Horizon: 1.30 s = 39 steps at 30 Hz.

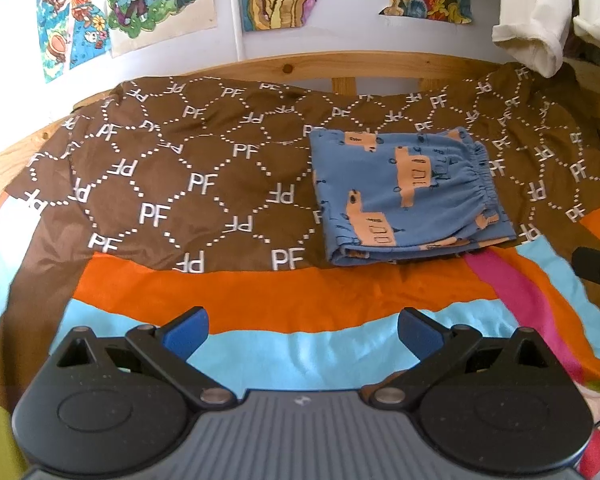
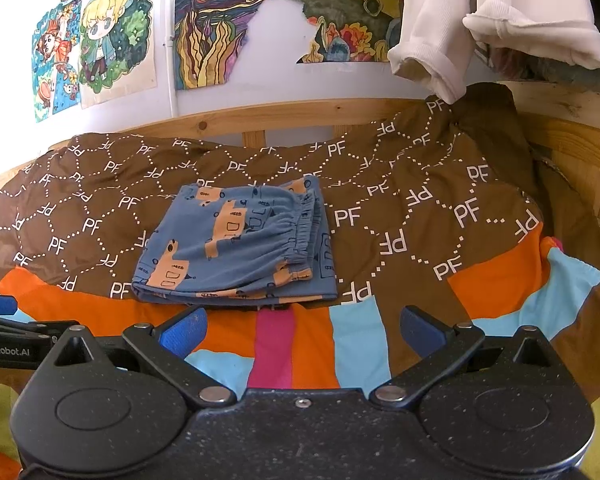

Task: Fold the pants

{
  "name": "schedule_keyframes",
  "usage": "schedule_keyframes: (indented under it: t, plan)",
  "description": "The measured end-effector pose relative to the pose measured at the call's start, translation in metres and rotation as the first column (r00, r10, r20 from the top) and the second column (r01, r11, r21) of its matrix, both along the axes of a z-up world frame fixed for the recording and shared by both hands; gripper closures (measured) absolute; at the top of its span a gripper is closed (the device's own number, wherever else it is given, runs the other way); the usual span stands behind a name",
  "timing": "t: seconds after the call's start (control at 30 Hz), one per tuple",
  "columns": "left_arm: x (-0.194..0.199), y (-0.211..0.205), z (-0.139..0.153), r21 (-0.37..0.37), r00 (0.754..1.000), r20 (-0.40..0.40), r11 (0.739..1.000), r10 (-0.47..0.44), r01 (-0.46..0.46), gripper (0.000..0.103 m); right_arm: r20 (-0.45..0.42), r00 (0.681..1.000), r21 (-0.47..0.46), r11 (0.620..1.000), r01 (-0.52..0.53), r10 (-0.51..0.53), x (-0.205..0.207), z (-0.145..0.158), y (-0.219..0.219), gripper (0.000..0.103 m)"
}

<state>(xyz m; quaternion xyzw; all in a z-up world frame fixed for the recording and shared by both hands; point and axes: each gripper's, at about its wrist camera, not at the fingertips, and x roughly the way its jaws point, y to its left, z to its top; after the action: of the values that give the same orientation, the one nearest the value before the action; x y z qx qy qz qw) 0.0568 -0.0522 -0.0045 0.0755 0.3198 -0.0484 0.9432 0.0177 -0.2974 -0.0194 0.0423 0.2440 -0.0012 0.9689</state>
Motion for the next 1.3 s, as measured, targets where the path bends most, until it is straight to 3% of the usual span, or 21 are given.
schedule_keyframes:
  t: [1.3]
  plan:
    - [-0.0004, 0.0062, 0.0014, 0.002, 1.0, -0.016, 1.0, -0.008, 0.008, 0.0, -0.014, 1.0, -0.013, 1.0, -0.013, 0.013, 0.0019, -0.0033, 0.0019, 0.001]
